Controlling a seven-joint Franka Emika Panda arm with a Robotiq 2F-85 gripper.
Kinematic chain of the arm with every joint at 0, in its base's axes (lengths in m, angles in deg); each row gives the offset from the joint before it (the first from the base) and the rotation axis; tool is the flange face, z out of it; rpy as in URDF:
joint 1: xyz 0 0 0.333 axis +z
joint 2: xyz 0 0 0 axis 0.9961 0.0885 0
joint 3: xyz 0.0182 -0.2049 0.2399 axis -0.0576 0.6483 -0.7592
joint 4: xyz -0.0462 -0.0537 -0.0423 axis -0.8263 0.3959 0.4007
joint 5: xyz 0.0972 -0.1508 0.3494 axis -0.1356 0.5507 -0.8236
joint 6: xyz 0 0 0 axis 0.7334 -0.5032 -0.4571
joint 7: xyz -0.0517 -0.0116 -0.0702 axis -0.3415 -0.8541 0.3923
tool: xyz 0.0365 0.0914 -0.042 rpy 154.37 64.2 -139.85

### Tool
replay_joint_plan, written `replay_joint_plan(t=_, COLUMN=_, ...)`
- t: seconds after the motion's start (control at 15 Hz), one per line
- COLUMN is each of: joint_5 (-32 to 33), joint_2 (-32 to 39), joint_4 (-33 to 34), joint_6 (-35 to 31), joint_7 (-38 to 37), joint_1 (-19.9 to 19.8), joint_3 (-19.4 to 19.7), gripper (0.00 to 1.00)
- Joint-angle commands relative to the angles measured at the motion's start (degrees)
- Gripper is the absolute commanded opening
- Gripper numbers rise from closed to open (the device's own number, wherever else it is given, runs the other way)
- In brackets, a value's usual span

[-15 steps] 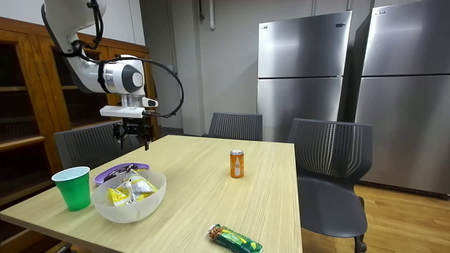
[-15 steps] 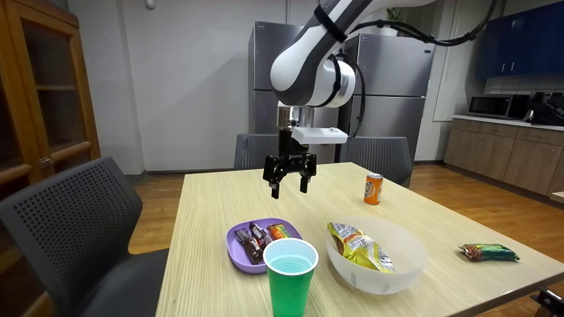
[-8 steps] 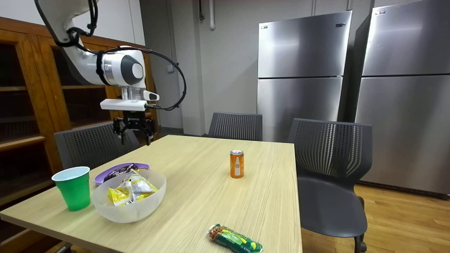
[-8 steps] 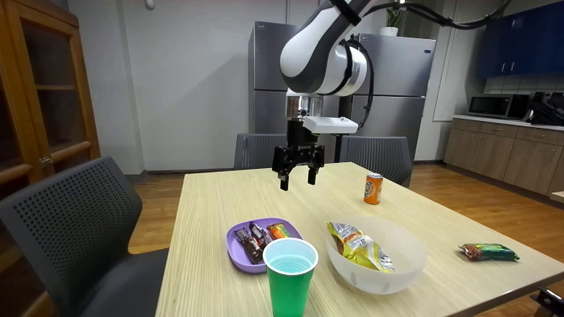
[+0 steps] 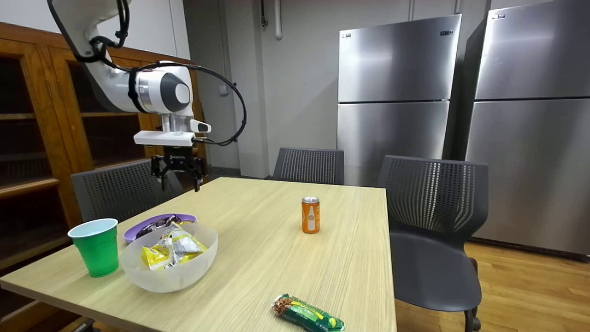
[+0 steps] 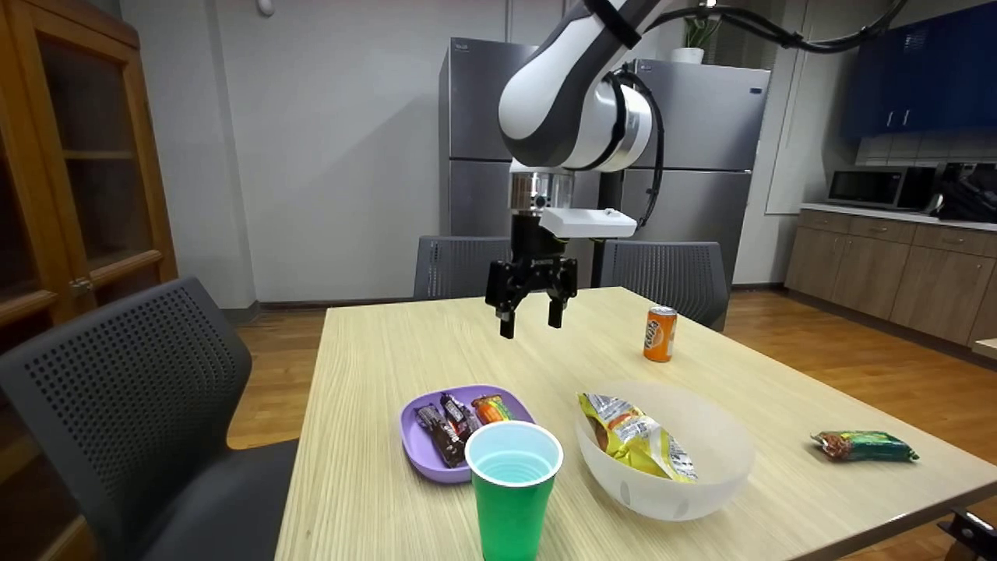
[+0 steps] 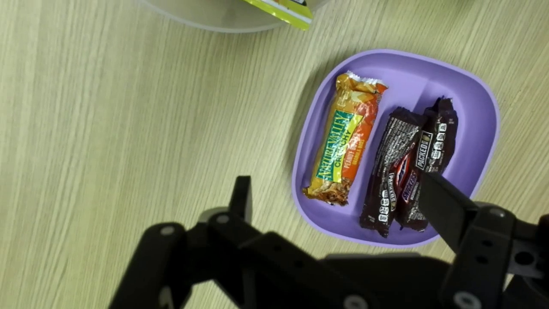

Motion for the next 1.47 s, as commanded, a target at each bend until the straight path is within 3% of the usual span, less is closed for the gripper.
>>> replay_joint_plan(t=0.0, joint_5=0.12, joint_2=-5.13, joint_4=-4.80, joint_6=-0.54, joint_7=1.10, joint_1=-1.67, joint_3=1.05, gripper=1.00)
replay_joint_plan(t=0.73, joint_5=-0.08, joint_2=-15.84, joint_4=-18.55, joint_6=-2.61, joint_7=-0.07, joint_1=-7.90, joint_3=7.45, gripper=1.00)
replay_joint_plan(t=1.4, joint_5=1.07, joint_2=-18.69, joint_4=-25.79, joint_6=-3.72, joint_7=-0.04, joint_1=-13.48, joint_3=13.94, gripper=1.00)
